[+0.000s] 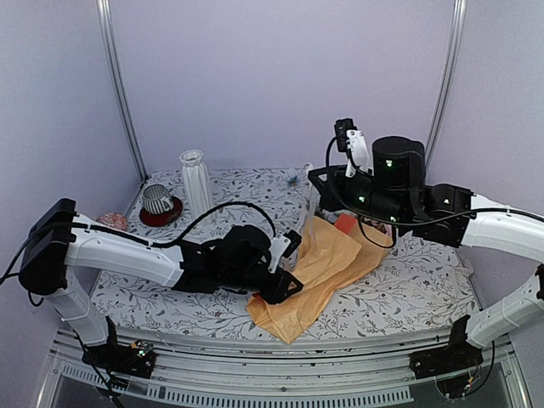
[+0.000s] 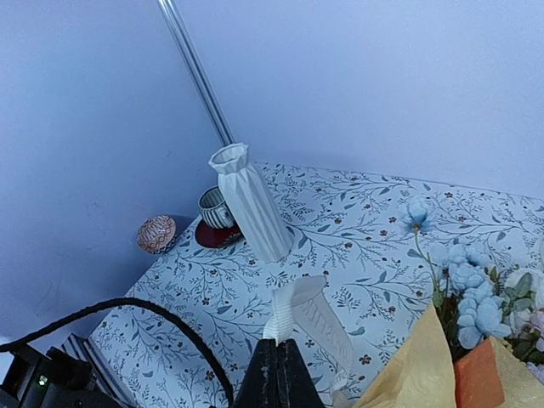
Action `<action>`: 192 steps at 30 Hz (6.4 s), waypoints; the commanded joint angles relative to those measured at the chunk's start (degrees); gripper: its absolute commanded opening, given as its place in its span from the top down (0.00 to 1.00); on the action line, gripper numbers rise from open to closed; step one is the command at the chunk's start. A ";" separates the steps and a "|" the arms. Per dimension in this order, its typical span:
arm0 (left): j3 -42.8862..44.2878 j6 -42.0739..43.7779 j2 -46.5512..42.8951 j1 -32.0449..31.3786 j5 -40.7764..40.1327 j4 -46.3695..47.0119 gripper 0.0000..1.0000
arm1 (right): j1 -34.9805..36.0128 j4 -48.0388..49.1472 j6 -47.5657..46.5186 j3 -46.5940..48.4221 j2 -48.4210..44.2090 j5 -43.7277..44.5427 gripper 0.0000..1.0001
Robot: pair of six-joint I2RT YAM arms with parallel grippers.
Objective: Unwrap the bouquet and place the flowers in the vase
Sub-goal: Untie the half-tied ribbon from the folded wrapping paper, then unfold the folded wrapping paper from the folded wrapping paper.
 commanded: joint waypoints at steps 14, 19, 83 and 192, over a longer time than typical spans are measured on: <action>-9.74 -0.12 -9.69 -2.05 -8.13 5.72 0.62 | -3.67 16.50 -3.90 12.62 15.41 -4.61 0.98; -11.04 -0.65 -10.77 -2.06 -8.60 5.98 0.62 | -5.79 19.98 -5.66 22.88 26.35 -5.29 0.98; 19.04 11.63 6.80 -7.57 -13.08 -14.07 0.02 | -12.76 -4.60 12.40 -36.13 -22.01 8.83 0.05; -5.71 -2.21 -9.36 16.56 9.91 4.96 0.50 | -33.10 24.62 24.80 -50.68 -1.03 -21.61 0.18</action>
